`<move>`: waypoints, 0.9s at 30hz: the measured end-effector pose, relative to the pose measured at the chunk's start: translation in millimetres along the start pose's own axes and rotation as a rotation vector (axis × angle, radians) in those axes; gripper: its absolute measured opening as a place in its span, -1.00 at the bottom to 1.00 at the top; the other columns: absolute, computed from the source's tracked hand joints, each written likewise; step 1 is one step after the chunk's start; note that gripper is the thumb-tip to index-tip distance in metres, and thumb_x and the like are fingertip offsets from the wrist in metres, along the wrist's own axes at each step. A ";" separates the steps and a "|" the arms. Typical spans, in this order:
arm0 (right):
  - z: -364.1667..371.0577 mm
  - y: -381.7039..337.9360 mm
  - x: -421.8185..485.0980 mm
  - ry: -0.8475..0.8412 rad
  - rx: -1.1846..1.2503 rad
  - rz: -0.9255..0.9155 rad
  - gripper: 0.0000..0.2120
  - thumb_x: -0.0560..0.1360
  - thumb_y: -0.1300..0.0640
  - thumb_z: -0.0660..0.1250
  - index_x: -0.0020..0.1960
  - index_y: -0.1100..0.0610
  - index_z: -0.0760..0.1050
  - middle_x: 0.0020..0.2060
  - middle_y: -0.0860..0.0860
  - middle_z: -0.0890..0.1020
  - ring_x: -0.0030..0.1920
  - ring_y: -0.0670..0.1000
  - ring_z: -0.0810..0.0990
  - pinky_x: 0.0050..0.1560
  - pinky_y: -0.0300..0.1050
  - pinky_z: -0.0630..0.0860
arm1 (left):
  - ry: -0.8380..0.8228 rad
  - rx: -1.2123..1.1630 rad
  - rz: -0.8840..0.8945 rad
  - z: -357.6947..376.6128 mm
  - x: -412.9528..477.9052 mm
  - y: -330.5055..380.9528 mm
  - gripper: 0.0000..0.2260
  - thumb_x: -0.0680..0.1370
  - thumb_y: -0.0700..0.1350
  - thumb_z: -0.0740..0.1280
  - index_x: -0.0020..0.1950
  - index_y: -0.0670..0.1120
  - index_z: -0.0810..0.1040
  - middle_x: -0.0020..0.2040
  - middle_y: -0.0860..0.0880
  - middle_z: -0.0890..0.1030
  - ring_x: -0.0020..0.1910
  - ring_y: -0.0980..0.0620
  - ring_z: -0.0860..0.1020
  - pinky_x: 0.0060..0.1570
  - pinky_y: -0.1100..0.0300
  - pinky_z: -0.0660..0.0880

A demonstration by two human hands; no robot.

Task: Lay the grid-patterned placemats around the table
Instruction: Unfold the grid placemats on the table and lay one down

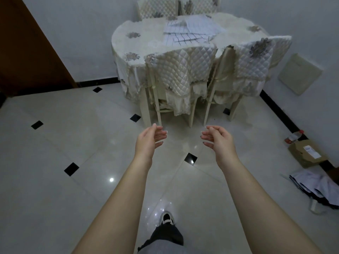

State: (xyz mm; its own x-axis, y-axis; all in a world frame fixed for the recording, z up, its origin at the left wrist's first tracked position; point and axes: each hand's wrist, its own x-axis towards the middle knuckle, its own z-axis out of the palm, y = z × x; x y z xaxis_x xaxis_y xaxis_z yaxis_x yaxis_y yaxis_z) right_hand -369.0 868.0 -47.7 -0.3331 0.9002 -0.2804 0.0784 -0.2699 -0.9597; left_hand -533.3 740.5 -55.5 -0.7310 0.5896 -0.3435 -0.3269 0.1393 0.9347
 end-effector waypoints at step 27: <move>123.2 -127.0 342.6 0.016 0.061 -0.077 -0.85 0.58 0.17 0.21 -0.01 0.16 0.55 -0.20 0.08 0.63 -0.20 0.01 0.62 -0.22 -0.13 0.52 | -0.031 -0.024 0.106 96.1 340.5 166.7 -0.71 0.63 0.00 0.15 -0.01 -0.12 0.60 -0.01 -0.16 0.68 0.00 -0.09 0.65 0.08 0.00 0.53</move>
State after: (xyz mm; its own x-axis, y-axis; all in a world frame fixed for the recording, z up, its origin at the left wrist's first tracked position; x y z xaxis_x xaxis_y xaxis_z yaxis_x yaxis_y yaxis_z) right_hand -608.9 1168.6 -19.5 -0.3212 0.9242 -0.2068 -0.0041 -0.2197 -0.9756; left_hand -779.2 1040.9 -7.9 -0.7437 0.6241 -0.2397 -0.2631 0.0563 0.9631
